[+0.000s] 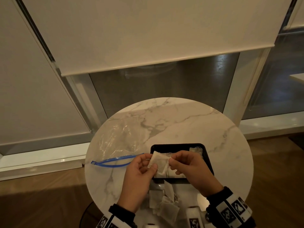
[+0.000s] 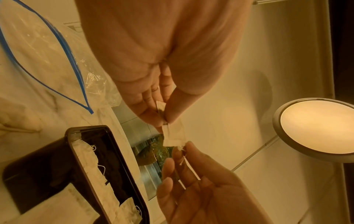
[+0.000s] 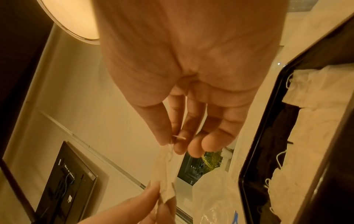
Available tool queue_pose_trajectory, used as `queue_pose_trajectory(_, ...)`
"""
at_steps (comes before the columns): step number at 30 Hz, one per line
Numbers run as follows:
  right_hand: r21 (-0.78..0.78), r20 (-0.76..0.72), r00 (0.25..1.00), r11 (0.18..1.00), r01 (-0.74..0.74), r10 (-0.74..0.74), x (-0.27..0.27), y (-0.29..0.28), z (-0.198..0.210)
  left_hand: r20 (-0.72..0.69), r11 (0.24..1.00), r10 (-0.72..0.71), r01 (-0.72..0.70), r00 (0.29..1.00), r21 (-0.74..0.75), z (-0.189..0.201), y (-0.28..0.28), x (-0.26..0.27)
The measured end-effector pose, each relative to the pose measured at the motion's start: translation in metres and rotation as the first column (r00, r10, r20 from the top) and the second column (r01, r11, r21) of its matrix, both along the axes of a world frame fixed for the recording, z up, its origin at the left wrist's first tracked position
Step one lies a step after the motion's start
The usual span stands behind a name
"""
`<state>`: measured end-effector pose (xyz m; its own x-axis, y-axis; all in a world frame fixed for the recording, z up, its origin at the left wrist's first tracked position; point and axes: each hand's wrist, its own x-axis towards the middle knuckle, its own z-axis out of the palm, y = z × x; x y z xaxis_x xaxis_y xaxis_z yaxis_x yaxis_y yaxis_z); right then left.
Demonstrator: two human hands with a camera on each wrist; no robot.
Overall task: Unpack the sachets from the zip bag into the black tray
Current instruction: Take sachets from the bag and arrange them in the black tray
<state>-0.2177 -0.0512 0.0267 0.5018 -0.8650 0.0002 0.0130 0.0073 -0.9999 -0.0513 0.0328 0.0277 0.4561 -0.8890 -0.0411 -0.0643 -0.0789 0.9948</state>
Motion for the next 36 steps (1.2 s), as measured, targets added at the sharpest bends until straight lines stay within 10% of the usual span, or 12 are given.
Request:
queue_pose_trajectory(19, -0.257, -0.004, 0.964, 0.932, 0.257, -0.267, -0.013, -0.003, 0.017, 0.037, 0.997, -0.005, 0.008, 0.999, -0.083, 0.014, 0.001, -0.01)
queue_pose_trajectory(36, -0.297, -0.174, 0.984, 0.955, -0.005, -0.049, -0.023, -0.007, 0.009, 0.121, 0.997, -0.052, 0.058, 0.991, -0.047, 0.004, -0.008, -0.014)
